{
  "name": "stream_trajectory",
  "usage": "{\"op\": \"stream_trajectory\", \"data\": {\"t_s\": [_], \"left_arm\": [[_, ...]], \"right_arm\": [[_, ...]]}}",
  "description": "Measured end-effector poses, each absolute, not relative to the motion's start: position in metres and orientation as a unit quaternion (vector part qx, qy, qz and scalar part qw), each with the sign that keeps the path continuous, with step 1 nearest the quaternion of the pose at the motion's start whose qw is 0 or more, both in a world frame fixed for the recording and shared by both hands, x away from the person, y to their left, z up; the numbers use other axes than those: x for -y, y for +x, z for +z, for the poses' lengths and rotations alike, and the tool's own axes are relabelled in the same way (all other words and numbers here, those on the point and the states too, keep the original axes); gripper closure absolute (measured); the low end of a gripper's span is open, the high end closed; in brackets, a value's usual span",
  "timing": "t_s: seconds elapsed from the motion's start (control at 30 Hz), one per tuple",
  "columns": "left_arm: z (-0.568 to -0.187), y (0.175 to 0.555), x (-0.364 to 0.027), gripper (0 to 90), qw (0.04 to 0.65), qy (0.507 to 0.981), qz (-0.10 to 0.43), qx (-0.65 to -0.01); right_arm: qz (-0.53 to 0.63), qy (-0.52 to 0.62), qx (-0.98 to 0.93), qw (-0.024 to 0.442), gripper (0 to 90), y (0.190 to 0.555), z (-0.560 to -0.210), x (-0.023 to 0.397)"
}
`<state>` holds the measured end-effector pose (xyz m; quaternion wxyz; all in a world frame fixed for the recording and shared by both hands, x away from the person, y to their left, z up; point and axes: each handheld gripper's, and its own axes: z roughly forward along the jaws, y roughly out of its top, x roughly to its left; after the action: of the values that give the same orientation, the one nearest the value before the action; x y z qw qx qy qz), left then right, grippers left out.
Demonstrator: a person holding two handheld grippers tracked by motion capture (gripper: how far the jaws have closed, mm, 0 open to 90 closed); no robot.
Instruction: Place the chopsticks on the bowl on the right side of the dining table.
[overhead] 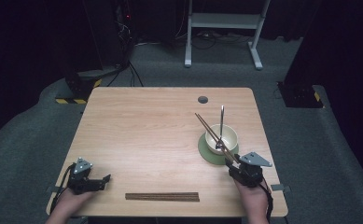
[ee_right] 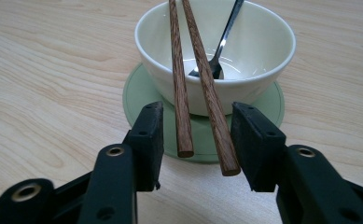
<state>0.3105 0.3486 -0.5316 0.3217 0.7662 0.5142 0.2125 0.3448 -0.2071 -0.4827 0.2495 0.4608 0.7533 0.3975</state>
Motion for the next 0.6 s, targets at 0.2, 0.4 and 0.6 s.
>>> {"op": "stream_trajectory", "data": {"t_s": [0.2,0.4,0.6], "left_arm": [[-0.5316,0.3104,-0.3484,3.5,0.322,0.766,0.213,-0.514],[-0.5316,0.3101,-0.3484,3.6,0.322,0.767,0.213,-0.513],[-0.5316,0.3101,-0.3483,3.7,0.323,0.767,0.212,-0.513]], "right_arm": [[0.392,0.457,-0.756,0.256,63.7,0.3457,-0.4809,0.202],[0.39,0.454,-0.759,0.254,64.4,0.3477,-0.4823,0.1984],[0.388,0.455,-0.76,0.255,64.2,0.3479,-0.4827,0.1979]]}}
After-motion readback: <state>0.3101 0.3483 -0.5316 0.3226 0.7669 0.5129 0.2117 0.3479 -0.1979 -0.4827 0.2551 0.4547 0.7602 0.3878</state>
